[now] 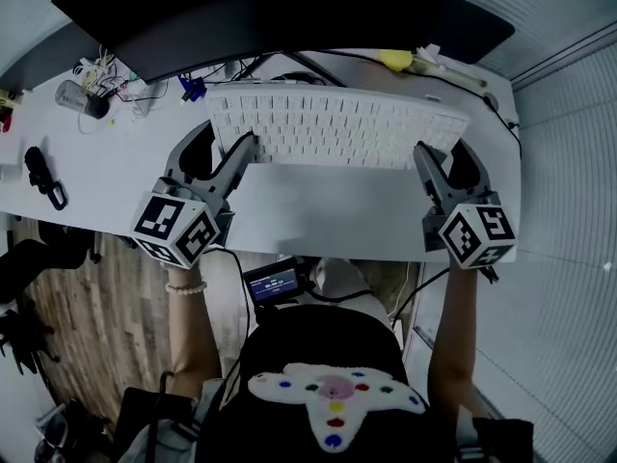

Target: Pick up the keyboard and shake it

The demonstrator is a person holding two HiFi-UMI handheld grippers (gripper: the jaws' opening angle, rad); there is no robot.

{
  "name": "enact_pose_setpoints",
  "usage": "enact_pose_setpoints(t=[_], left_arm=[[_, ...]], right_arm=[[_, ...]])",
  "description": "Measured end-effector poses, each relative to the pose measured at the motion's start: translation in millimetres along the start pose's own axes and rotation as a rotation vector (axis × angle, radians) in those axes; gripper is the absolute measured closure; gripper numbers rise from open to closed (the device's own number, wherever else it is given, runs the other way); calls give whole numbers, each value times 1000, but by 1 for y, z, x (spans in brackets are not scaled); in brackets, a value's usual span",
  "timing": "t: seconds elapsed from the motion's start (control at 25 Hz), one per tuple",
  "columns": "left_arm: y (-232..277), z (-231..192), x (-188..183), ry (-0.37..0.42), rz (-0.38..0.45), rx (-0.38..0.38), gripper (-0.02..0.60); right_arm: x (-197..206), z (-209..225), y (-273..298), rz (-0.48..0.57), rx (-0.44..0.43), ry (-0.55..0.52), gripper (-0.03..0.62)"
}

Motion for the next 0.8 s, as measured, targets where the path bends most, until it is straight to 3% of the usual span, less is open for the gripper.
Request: enact_pose_setpoints(t=[0.36,0.48,0.64,0.8], left_arm=[[17,-11,33,-142,-159,-1,337],[20,-14,55,-169,-203,-7,337],[17,-19,59,-212,-254,-14,337],[23,-32,97,-255,-317,-22,337]], right_arm=[[24,10,17,-194,14,62,279],[48,15,24,-235,10,83,279],[51,11,29,-282,5,102,279],[89,13,45,-354,9,128,279]])
Point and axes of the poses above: the fingertips, and each gripper's own axes: y forward along the fingers, z to its right, x out of its underside, the point moved 10 cm from there along -y, backward along the fingers, and after that the axes turned 3 degrees about x, right-handed, at the moved point
